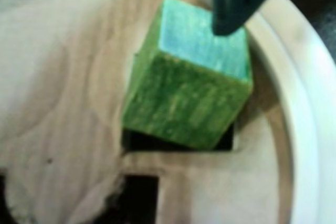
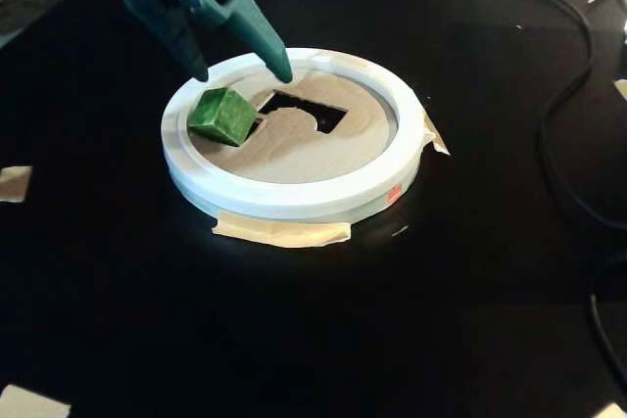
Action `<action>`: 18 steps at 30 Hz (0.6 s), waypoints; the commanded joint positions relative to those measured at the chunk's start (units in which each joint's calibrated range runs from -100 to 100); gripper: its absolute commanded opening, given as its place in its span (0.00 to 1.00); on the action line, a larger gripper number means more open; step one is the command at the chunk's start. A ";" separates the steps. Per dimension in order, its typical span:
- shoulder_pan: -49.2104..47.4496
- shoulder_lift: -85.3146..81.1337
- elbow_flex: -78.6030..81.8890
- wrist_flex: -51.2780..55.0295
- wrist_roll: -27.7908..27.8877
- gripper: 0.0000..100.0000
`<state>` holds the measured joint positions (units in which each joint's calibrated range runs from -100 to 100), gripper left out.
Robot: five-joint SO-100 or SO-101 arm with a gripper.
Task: Pick up the square block and drop it in corresponding square shaped hole
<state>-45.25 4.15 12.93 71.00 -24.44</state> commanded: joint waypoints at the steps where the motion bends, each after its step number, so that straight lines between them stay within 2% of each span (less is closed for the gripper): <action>1: 3.81 -0.61 -2.55 -1.31 1.03 0.81; 4: 5.55 -0.61 -2.55 -1.31 2.34 0.81; 14: 4.56 3.33 -0.73 -1.51 1.81 0.81; 18: 4.43 3.42 -0.36 -4.82 1.81 0.81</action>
<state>-40.46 7.80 12.93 70.32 -22.59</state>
